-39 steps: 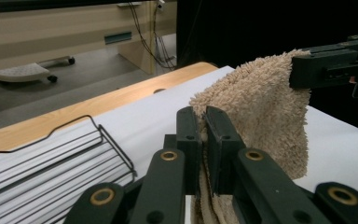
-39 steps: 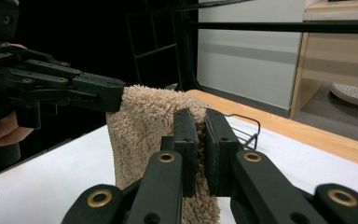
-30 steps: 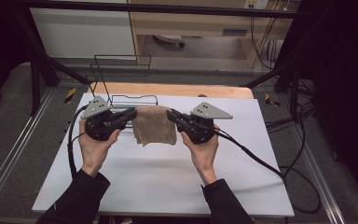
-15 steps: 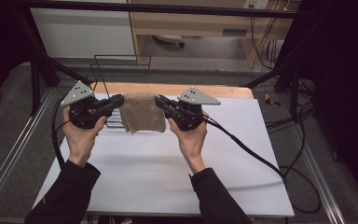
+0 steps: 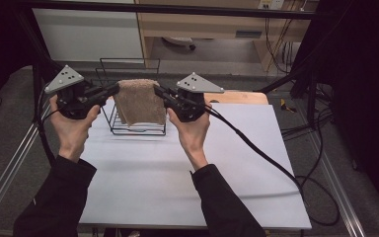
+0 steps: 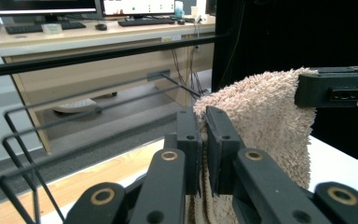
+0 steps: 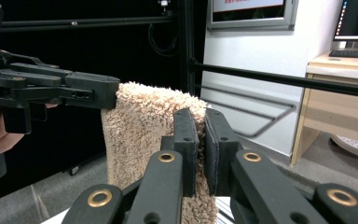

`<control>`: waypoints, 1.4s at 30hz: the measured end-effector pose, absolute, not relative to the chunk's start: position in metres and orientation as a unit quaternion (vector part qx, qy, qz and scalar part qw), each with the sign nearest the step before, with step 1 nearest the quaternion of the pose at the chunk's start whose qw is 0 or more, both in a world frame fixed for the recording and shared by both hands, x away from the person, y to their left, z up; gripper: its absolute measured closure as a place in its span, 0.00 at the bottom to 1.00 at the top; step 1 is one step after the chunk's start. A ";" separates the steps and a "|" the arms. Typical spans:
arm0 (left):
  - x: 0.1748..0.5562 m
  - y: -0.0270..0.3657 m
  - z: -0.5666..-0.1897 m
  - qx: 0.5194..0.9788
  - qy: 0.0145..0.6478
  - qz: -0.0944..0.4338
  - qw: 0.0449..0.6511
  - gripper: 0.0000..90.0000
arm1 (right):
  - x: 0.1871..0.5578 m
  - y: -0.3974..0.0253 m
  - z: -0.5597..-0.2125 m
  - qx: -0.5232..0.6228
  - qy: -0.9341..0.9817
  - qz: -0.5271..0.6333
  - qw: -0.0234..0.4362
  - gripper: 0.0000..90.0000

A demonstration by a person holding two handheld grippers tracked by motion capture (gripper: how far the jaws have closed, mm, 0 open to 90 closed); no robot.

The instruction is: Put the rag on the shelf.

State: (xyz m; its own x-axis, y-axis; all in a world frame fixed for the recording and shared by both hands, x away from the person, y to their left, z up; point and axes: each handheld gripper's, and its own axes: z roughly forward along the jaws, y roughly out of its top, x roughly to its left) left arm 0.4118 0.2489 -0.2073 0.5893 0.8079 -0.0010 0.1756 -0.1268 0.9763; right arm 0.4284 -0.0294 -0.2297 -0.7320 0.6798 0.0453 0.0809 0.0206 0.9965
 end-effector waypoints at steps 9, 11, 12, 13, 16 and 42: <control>0.420 0.258 -0.192 0.685 0.356 0.287 0.567 0.94 | 0.438 -0.019 -0.210 0.276 0.673 0.642 0.243 0.94; 0.423 0.259 -0.188 0.683 0.357 0.287 0.569 0.94 | 0.440 -0.018 -0.206 0.274 0.672 0.642 0.247 0.94; 0.424 0.260 -0.187 0.683 0.358 0.288 0.569 0.94 | 0.442 -0.017 -0.204 0.274 0.671 0.643 0.247 0.94; 0.425 0.261 -0.185 0.682 0.358 0.289 0.568 0.94 | 0.443 -0.016 -0.202 0.275 0.671 0.643 0.246 0.94; 0.429 0.262 -0.179 0.680 0.359 0.295 0.567 0.94 | 0.448 -0.013 -0.197 0.274 0.670 0.643 0.252 0.94; 0.471 0.280 -0.154 0.662 0.383 0.303 0.569 0.94 | 0.487 0.012 -0.170 0.270 0.666 0.645 0.260 0.94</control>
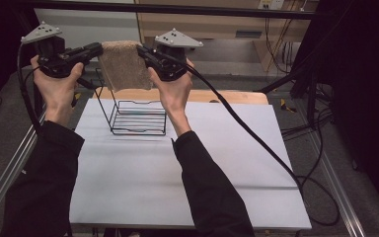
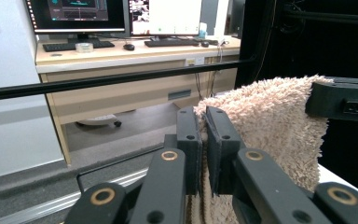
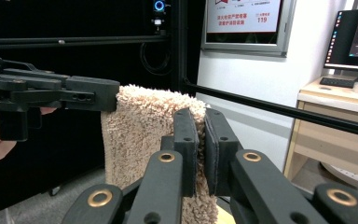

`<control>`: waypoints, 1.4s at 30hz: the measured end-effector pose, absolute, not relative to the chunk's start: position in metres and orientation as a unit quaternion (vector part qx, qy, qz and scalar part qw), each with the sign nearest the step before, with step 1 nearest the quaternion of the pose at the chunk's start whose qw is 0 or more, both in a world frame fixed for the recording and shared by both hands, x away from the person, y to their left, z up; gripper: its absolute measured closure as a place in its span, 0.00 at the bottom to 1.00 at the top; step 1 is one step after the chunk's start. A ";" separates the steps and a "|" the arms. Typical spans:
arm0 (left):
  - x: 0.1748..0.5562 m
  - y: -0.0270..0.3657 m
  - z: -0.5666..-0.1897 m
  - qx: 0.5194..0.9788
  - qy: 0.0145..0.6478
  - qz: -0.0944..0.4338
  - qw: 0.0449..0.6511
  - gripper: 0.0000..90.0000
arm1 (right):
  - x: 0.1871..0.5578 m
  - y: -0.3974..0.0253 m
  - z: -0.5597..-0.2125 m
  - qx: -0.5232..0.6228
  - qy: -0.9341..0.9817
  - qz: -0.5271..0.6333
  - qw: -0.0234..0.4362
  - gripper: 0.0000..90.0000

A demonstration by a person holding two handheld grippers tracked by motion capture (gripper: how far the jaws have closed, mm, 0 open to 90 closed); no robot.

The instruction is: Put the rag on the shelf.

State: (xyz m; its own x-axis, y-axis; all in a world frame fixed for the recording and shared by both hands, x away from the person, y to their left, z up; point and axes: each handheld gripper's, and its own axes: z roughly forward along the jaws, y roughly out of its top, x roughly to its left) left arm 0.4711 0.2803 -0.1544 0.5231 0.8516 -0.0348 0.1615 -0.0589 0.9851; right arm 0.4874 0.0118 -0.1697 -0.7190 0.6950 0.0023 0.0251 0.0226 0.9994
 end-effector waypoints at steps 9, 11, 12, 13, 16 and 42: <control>0.492 0.283 -0.145 0.658 0.386 0.306 0.570 0.94 | 0.507 0.018 -0.159 0.269 0.665 0.644 0.266 0.94; 0.497 0.284 -0.144 0.657 0.389 0.309 0.567 0.94 | 0.511 0.019 -0.157 0.268 0.666 0.642 0.270 0.94; 0.499 0.284 -0.144 0.657 0.391 0.309 0.565 0.94 | 0.513 0.020 -0.157 0.268 0.667 0.641 0.270 0.94; 0.502 0.284 -0.144 0.656 0.394 0.310 0.565 0.94 | 0.516 0.021 -0.156 0.269 0.668 0.639 0.271 0.94; 0.508 0.287 -0.146 0.652 0.399 0.310 0.565 0.94 | 0.521 0.025 -0.156 0.269 0.668 0.639 0.270 0.94; 0.517 0.288 -0.193 0.670 0.394 0.296 0.555 0.94 | 0.534 0.026 -0.196 0.285 0.693 0.612 0.252 0.94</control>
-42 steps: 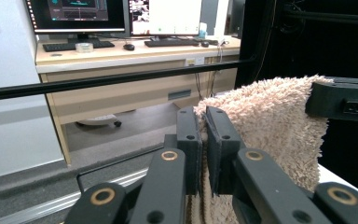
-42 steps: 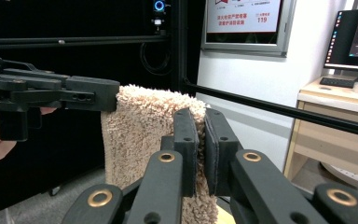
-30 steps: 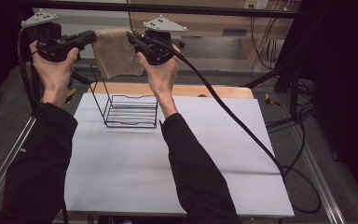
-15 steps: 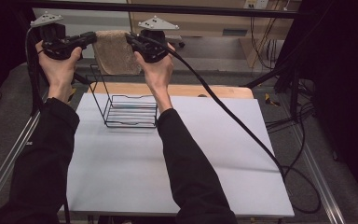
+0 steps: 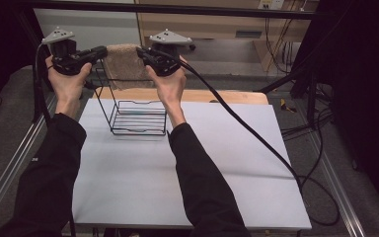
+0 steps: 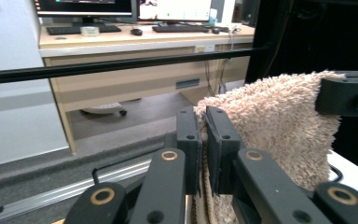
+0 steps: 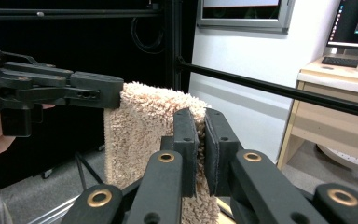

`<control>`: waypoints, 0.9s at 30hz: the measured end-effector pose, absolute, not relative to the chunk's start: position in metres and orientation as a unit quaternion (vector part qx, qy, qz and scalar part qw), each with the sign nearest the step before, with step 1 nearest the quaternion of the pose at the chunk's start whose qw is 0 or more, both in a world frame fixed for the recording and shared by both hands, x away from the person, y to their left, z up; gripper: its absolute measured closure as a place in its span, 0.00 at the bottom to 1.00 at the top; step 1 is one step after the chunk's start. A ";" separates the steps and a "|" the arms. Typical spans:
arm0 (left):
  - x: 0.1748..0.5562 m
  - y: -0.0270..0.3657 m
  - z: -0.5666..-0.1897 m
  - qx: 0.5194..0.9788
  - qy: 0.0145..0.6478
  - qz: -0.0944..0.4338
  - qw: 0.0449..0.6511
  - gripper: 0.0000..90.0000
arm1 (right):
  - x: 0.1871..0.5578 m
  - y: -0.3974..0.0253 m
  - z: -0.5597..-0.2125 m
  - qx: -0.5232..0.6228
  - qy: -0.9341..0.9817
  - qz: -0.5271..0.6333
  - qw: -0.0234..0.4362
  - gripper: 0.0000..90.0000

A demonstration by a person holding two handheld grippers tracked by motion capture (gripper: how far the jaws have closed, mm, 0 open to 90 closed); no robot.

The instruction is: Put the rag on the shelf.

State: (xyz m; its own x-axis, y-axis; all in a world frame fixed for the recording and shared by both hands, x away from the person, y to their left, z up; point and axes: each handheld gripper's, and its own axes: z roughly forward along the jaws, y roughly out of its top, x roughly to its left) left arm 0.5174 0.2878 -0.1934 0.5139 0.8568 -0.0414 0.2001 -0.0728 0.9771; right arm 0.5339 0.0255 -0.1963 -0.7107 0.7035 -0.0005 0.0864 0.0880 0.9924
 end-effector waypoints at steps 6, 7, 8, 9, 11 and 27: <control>0.510 0.287 -0.203 0.677 0.391 0.296 0.549 0.94 | 0.528 0.023 -0.206 0.283 0.698 0.609 0.247 0.94; 0.508 0.288 -0.204 0.679 0.390 0.295 0.548 0.94 | 0.527 0.024 -0.207 0.283 0.698 0.610 0.246 0.94; 0.507 0.289 -0.205 0.679 0.389 0.293 0.549 0.94 | 0.526 0.024 -0.208 0.282 0.699 0.610 0.245 0.94; 0.506 0.289 -0.206 0.680 0.388 0.292 0.549 0.94 | 0.526 0.024 -0.209 0.283 0.698 0.611 0.245 0.94; 0.503 0.290 -0.207 0.682 0.384 0.291 0.550 0.94 | 0.525 0.024 -0.212 0.282 0.700 0.609 0.244 0.94; 0.484 0.293 -0.211 0.683 0.373 0.285 0.559 0.93 | 0.513 0.023 -0.218 0.262 0.707 0.605 0.255 0.93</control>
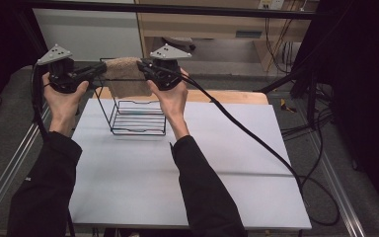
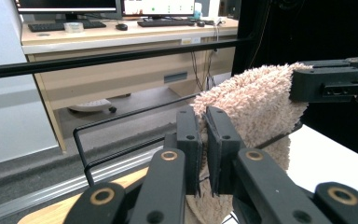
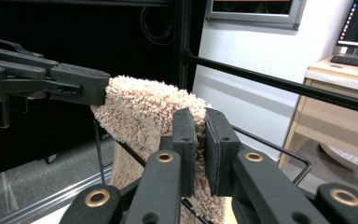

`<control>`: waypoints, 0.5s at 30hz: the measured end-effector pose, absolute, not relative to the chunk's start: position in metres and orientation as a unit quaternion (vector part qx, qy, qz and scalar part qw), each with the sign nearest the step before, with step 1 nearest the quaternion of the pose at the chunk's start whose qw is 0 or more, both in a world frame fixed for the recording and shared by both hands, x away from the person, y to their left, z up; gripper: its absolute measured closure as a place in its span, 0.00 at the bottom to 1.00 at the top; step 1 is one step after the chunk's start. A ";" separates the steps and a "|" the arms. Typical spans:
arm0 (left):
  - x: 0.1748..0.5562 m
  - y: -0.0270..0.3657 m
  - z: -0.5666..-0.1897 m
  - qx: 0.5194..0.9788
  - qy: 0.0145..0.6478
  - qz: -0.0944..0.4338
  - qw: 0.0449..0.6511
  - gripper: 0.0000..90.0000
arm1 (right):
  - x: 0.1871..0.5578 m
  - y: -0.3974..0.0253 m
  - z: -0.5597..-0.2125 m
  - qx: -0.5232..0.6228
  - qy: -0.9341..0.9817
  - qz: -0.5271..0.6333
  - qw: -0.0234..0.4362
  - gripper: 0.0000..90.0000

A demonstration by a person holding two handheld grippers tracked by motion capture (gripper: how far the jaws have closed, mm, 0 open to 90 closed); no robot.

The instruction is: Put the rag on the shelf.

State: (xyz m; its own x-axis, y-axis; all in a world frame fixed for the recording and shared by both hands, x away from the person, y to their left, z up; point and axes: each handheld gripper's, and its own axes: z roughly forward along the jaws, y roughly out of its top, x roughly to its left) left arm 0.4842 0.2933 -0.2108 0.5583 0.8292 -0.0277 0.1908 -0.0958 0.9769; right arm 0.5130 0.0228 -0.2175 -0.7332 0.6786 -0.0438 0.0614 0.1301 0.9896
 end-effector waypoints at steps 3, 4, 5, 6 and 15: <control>0.482 0.293 -0.209 0.686 0.370 0.286 0.558 0.94 | 0.512 0.022 -0.217 0.260 0.709 0.603 0.258 0.93; 0.482 0.292 -0.209 0.688 0.368 0.286 0.556 0.93 | 0.511 0.022 -0.217 0.259 0.710 0.602 0.259 0.93; 0.481 0.292 -0.210 0.689 0.367 0.286 0.555 0.93 | 0.510 0.022 -0.218 0.259 0.711 0.601 0.259 0.93; 0.480 0.292 -0.210 0.691 0.366 0.284 0.554 0.93 | 0.509 0.022 -0.218 0.258 0.713 0.598 0.259 0.92; 0.468 0.294 -0.221 0.710 0.358 0.277 0.539 0.93 | 0.499 0.023 -0.220 0.244 0.737 0.573 0.262 0.91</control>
